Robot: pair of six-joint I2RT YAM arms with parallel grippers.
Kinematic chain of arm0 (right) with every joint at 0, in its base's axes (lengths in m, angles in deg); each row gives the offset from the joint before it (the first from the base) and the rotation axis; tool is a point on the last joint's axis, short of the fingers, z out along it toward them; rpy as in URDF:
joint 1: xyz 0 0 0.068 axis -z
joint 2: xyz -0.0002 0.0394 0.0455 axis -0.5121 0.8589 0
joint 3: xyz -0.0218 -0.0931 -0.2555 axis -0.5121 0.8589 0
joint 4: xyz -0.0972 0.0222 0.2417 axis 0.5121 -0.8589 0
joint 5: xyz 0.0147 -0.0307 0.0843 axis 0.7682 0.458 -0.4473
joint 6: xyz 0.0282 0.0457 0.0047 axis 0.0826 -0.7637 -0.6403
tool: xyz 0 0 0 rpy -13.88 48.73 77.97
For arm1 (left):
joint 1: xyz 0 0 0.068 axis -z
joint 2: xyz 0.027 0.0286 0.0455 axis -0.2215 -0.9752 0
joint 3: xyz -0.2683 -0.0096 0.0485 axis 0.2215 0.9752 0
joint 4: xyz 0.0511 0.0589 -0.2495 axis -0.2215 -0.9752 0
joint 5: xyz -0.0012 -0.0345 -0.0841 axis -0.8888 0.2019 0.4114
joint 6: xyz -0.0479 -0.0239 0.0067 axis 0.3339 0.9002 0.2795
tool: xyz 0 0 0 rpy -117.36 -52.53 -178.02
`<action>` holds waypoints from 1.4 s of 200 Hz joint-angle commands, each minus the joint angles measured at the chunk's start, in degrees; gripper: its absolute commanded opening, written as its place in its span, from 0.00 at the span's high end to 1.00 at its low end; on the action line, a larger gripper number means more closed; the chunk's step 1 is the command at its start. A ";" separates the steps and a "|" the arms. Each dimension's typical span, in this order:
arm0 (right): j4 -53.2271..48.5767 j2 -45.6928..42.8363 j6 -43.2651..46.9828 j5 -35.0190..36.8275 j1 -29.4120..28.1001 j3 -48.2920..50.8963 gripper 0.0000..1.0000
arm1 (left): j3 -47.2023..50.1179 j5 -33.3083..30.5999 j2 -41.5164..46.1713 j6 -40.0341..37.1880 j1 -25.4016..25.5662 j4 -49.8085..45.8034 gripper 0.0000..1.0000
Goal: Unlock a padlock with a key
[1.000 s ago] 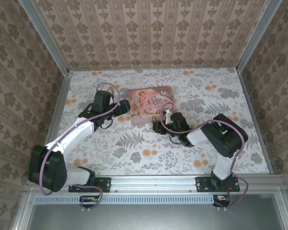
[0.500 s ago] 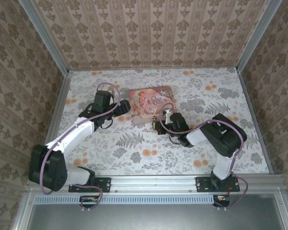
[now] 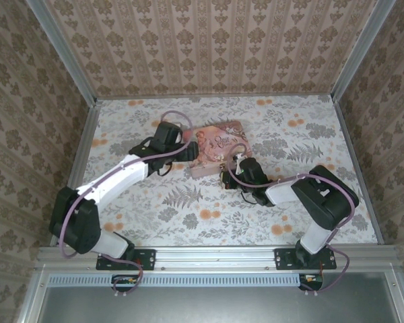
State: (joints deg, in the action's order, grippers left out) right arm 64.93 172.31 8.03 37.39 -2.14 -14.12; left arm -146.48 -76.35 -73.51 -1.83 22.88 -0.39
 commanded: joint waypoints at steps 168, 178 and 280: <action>-1.18 -2.69 -3.61 -1.19 1.81 5.53 1.00 | -8.20 -16.31 -16.08 -4.66 7.59 -7.06 0.12; -0.59 -2.57 -3.97 -1.19 1.97 5.86 1.00 | -8.22 -16.49 -16.42 -4.69 7.73 -7.06 0.12; 10.79 0.68 -18.93 -1.55 3.68 8.74 1.00 | -4.72 -17.35 -17.83 -3.02 10.42 -5.95 0.13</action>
State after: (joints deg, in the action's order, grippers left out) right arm 73.56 170.45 -3.25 35.25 0.65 -7.24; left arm -153.80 -93.02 -88.37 -5.06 32.52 -3.19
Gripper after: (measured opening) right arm 0.067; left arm 0.872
